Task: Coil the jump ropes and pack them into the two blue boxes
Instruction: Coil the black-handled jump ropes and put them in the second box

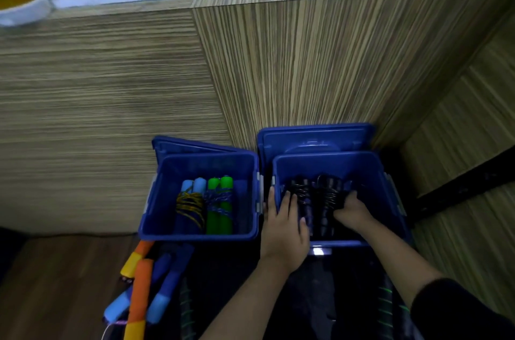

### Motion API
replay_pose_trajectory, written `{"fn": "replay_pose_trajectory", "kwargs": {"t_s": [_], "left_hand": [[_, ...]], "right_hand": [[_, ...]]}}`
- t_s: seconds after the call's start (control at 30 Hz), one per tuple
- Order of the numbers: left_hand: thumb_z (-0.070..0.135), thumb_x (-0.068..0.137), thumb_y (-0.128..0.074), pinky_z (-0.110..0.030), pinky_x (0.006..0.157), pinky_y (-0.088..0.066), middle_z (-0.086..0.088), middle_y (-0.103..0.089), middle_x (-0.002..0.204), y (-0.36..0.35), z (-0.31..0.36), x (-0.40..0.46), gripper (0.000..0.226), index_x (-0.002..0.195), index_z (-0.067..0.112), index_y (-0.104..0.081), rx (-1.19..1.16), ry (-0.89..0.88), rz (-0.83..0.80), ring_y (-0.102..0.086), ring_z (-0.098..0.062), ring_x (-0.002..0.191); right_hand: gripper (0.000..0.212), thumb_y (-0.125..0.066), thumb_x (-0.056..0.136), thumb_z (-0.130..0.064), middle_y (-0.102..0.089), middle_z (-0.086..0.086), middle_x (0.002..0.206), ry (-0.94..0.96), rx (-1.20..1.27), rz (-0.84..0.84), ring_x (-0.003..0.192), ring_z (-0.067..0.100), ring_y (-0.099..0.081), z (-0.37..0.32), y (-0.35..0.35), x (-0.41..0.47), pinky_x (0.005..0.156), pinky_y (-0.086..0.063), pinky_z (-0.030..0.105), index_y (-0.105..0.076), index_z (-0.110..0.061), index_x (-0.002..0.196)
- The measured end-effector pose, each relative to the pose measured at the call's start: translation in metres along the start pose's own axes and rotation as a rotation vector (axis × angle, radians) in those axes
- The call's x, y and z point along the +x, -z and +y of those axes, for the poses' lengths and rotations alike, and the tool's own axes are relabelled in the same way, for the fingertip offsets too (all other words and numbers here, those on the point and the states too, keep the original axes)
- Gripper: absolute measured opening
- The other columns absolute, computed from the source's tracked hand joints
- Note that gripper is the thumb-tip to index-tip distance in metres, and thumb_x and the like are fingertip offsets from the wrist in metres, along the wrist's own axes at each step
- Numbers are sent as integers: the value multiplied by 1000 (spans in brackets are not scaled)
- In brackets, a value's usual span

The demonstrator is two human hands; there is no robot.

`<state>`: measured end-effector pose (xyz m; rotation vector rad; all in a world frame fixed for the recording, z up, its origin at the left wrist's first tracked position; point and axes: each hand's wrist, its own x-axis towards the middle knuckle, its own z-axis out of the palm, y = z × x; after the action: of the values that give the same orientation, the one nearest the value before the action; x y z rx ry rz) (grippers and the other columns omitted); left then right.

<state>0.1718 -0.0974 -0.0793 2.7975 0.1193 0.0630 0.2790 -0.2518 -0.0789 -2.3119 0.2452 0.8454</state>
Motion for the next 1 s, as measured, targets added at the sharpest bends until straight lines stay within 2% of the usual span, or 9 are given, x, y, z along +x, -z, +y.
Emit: {"fn": "replay_pose_trajectory", "kwargs": {"t_s": [0.07,0.2,0.4,0.47,0.57,0.67,0.73,0.87,1.0], "left_hand": [[34,95,-33,-51,108,-36,-7,-51,141,2,2,0,53,134,5,-52,-3,-4,7,-18,-35,144],[34,94,-32,-46,109,-32,-6,-52,140,1,3,1,53,134,6,-54,27,-14,8,-21,-37,143],[45,88,-4,-36,115,4,-1,-19,159,10,5,2,74,150,11,-25,-25,-4,-86,16,-27,146],[45,88,-6,-46,120,-8,-3,-20,159,12,4,3,74,149,10,-27,-26,12,-112,7,-28,147],[41,92,-25,-49,104,-42,-10,-43,147,14,4,0,62,138,7,-48,2,6,-86,-28,-35,141],[42,94,-30,-51,95,-49,-10,-51,141,17,2,-9,56,133,9,-55,8,-29,-40,-42,-39,133],[46,94,-22,-54,101,-43,-8,-43,148,22,3,-20,62,140,13,-46,15,-54,-72,-35,-39,137],[53,84,8,-50,116,-17,2,-1,162,26,2,-46,77,153,23,-8,31,-64,-215,2,-28,148],[41,102,-23,-51,116,-18,3,3,161,29,2,-77,57,153,23,-6,4,-135,-226,7,-30,147]], "right_hand": [[98,-62,83,-14,-45,13,134,58,61,33,116,27,-50,-2,-1,-1,87,-41,24,8,-17,151],[102,-67,83,-32,-15,20,154,130,-119,10,136,32,-31,-5,-5,-6,108,-30,31,10,-26,150],[107,-73,79,-35,-25,20,150,145,-153,32,135,32,-33,-3,0,-7,108,-31,31,5,-23,151],[101,-75,77,-35,-34,17,146,165,-120,55,132,30,-38,-1,3,-12,106,-33,30,-7,-18,151],[74,-72,80,-30,-49,14,134,229,-96,120,121,28,-48,7,10,-29,99,-39,29,-33,-19,141],[62,-64,88,-24,-46,14,137,281,-111,215,124,28,-46,17,18,-55,102,-35,27,-36,-15,142],[60,-61,91,-21,-42,15,142,330,-115,273,129,28,-42,24,22,-73,104,-31,24,-35,-9,143],[49,-59,92,-17,-44,14,143,367,-61,415,132,26,-41,48,18,-114,105,-26,20,-45,-4,138],[46,-61,90,-15,-43,11,143,355,-35,507,133,22,-40,76,3,-154,100,-20,10,-50,-6,134]]}}
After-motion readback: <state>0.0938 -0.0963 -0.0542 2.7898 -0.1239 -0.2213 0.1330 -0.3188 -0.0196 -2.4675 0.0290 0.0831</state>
